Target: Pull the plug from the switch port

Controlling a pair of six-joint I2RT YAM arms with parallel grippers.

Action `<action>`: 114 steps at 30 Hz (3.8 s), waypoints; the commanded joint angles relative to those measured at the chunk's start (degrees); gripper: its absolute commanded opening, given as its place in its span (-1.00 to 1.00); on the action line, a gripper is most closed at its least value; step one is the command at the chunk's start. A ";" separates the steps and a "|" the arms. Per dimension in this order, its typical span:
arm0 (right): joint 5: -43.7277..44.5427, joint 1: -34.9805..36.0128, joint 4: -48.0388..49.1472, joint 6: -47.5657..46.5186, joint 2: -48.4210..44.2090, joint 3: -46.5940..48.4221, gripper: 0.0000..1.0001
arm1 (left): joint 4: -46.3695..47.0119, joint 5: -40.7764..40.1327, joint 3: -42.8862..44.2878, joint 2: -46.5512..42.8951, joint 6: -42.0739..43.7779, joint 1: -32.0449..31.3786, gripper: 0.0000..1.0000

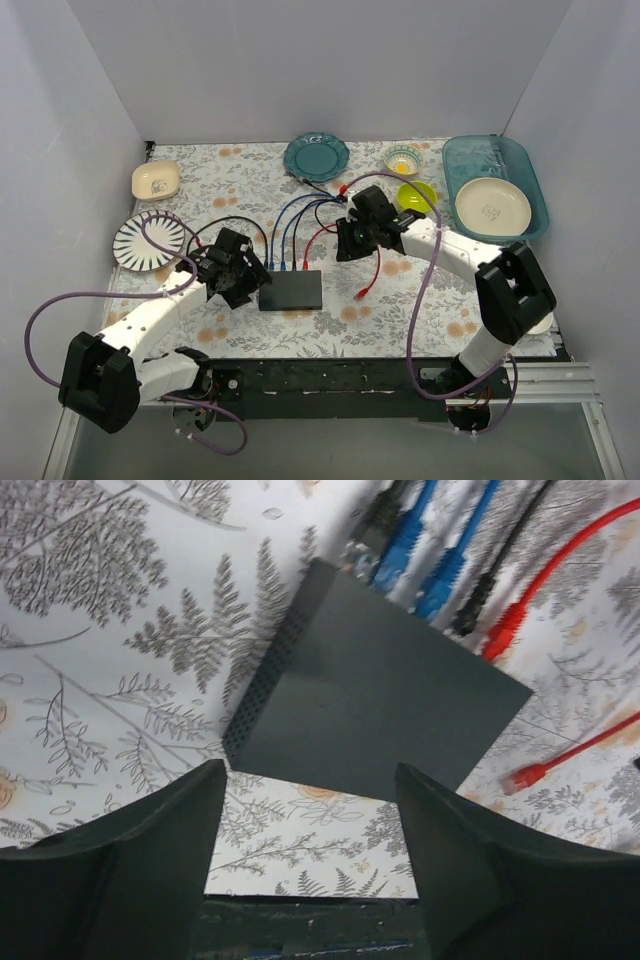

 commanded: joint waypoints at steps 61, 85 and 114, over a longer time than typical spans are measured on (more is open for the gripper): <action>14.52 8.75 -6.45 -0.06 2.53 15.22 -0.20 | -3.48 -2.42 10.86 9.39 -3.42 -5.85 -0.24; -2.36 0.63 -4.60 3.38 32.60 32.80 -0.40 | 5.34 3.22 -3.30 16.58 -13.18 -27.49 -0.75; -9.75 4.76 1.12 3.38 28.21 19.09 -0.40 | 9.63 3.22 -1.21 23.87 -8.26 -4.99 -0.59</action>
